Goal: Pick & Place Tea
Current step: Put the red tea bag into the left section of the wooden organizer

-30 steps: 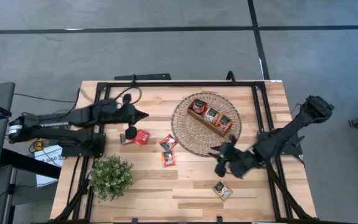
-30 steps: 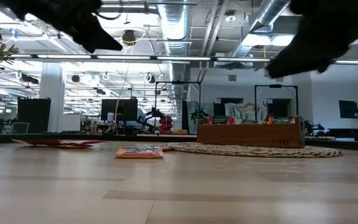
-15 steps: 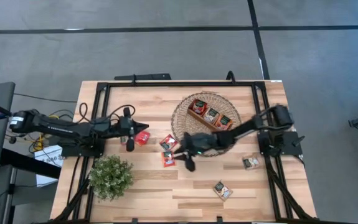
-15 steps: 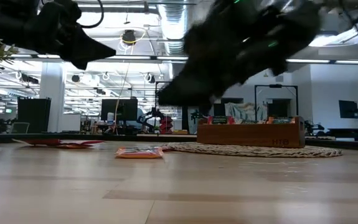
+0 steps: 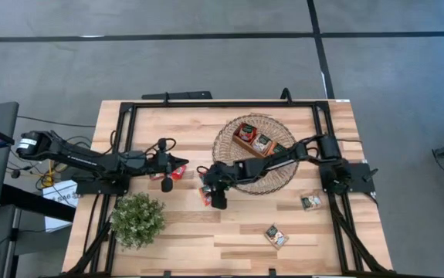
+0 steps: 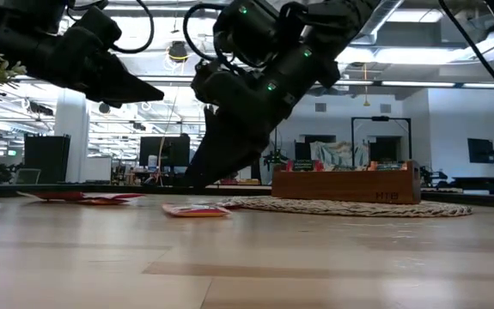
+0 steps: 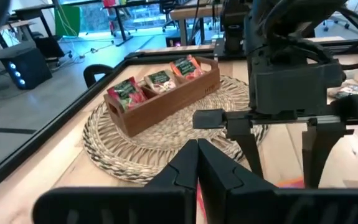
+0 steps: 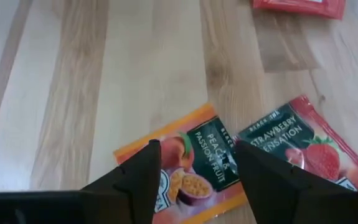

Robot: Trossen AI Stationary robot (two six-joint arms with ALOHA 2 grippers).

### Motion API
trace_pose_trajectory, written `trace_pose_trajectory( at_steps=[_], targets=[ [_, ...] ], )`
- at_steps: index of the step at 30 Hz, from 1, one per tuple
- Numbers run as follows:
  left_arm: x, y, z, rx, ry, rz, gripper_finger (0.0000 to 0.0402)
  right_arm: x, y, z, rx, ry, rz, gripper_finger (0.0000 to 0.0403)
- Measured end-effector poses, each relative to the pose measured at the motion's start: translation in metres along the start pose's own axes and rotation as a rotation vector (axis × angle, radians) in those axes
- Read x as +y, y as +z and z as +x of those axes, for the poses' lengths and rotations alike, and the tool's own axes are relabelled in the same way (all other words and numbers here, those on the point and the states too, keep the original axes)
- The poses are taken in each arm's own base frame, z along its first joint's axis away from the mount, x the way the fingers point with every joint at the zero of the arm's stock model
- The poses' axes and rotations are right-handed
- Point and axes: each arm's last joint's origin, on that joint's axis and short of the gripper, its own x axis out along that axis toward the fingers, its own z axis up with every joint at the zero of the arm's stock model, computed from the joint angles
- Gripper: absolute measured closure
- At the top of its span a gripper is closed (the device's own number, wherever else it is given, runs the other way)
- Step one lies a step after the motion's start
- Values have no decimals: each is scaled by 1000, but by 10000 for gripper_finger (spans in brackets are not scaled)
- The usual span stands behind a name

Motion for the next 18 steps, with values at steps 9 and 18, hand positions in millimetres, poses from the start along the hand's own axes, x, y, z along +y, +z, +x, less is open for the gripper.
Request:
trace_pose_trajectory(
  at_steps=[9,18],
  targets=[
    [0,0,0,-1,0,-1,402,-34,5,-2,-23,-83,22,241],
    [0,0,0,-1,0,0,402,-52,10,-4,-54,-104,-123,248]
  ],
)
